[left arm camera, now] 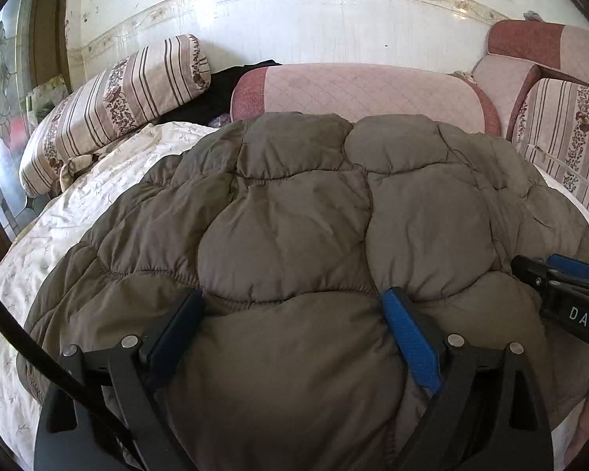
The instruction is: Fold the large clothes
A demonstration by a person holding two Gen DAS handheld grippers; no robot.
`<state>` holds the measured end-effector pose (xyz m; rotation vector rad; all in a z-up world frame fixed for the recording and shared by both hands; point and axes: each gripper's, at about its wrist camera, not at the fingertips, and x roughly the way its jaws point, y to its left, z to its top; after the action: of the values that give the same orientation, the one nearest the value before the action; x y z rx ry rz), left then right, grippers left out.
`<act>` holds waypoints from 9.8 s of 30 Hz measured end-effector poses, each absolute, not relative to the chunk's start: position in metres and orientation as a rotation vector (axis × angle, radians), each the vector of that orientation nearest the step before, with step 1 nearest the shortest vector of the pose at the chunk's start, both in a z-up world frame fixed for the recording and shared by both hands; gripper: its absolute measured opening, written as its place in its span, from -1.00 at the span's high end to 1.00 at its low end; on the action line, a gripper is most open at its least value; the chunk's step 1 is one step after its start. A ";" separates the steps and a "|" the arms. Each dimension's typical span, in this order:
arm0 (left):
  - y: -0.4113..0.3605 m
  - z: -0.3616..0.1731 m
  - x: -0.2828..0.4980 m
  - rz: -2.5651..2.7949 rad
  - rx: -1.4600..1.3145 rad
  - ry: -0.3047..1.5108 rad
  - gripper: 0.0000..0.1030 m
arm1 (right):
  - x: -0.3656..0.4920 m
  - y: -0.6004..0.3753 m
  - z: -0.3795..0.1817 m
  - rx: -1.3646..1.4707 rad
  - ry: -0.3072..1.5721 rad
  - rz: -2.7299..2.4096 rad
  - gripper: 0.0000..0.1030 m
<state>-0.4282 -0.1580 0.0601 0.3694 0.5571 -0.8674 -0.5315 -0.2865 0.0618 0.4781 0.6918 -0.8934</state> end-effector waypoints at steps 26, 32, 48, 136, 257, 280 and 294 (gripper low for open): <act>-0.158 0.059 -0.431 -0.859 0.378 0.527 -0.82 | -0.599 -0.272 0.065 0.435 0.752 -0.988 -0.36; -0.150 0.068 -0.431 -0.863 0.353 0.542 -0.81 | -0.596 -0.275 0.063 0.451 0.764 -0.995 -0.38; -0.069 0.070 -0.372 -0.638 0.322 0.699 -0.83 | -0.599 -0.226 0.084 0.404 0.713 -1.002 -0.38; -0.018 0.161 -0.492 -0.762 0.451 0.493 -1.00 | -0.597 -0.103 0.169 0.235 0.614 -1.008 -0.87; -0.011 0.149 -0.482 -0.739 0.469 0.545 -1.00 | -0.581 -0.091 0.143 0.226 0.678 -0.981 -0.88; 0.004 0.164 -0.493 -0.743 0.462 0.500 -1.00 | -0.592 -0.085 0.156 0.207 0.652 -0.985 -0.88; 0.019 0.179 -0.504 -0.744 0.436 0.453 -1.00 | -0.602 -0.069 0.172 0.172 0.607 -0.990 -0.88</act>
<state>-0.5042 0.0194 0.1787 0.4357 0.4525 -0.7444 -0.6025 -0.0686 0.1719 0.1718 0.6068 -0.9901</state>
